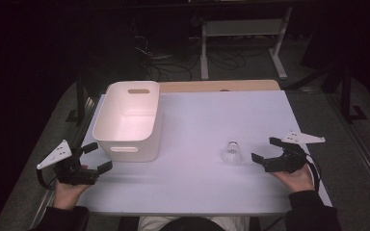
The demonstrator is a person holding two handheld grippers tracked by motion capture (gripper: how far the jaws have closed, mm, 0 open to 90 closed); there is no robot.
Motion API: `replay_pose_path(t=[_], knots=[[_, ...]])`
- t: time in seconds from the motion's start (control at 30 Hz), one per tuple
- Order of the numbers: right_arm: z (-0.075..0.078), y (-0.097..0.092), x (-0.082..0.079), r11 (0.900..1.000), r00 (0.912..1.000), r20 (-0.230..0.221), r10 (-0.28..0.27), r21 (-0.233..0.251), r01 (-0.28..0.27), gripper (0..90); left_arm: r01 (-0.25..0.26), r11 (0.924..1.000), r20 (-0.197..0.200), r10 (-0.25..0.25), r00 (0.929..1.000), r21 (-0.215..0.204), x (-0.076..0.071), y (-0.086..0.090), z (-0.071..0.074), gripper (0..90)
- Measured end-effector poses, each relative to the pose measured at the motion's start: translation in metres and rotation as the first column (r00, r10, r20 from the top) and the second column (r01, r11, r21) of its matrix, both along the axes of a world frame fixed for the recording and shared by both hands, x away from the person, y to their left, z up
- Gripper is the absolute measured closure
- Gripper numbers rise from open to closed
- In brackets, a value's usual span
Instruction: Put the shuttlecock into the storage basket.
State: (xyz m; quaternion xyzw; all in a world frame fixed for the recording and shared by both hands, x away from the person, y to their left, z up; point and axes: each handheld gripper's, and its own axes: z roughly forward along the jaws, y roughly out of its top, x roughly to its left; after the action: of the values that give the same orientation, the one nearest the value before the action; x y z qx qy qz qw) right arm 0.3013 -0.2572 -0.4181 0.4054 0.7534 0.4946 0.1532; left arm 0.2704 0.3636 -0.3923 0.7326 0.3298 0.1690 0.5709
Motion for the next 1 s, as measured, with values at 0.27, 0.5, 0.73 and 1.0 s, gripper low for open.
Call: replay_pose_path(t=[0.27, 0.5, 0.73, 1.0], knots=[[0.0004, 0.0008, -0.0011, 1.0000, 1.0000, 0.003, 0.003, 0.000, -0.003, 0.0, 0.004, 1.0000, -0.001, -0.004, 1.0000, -0.003, -0.0006, -0.0003, 0.0000, 0.0], [0.0007, 0.0019, -0.0014, 1.0000, 1.0000, 0.002, 0.007, -0.006, -0.007, 0.0, 0.006, 1.0000, -0.001, -0.006, 1.0000, -0.004, -0.0004, -0.0004, 0.0000, 0.0], [0.0015, 0.0028, -0.0019, 0.9999, 0.9999, 0.007, 0.014, -0.009, -0.014, 0.0, 0.008, 1.0000, -0.002, -0.008, 1.0000, -0.001, -0.0003, -0.0008, -0.0002, 0.0], [0.0043, 0.0020, -0.0038, 0.9999, 0.9999, 0.005, 0.011, -0.007, -0.011, 0.0, 0.015, 0.9999, -0.006, -0.015, 0.9999, 0.000, -0.0001, -0.0015, -0.0003, 0.0]])
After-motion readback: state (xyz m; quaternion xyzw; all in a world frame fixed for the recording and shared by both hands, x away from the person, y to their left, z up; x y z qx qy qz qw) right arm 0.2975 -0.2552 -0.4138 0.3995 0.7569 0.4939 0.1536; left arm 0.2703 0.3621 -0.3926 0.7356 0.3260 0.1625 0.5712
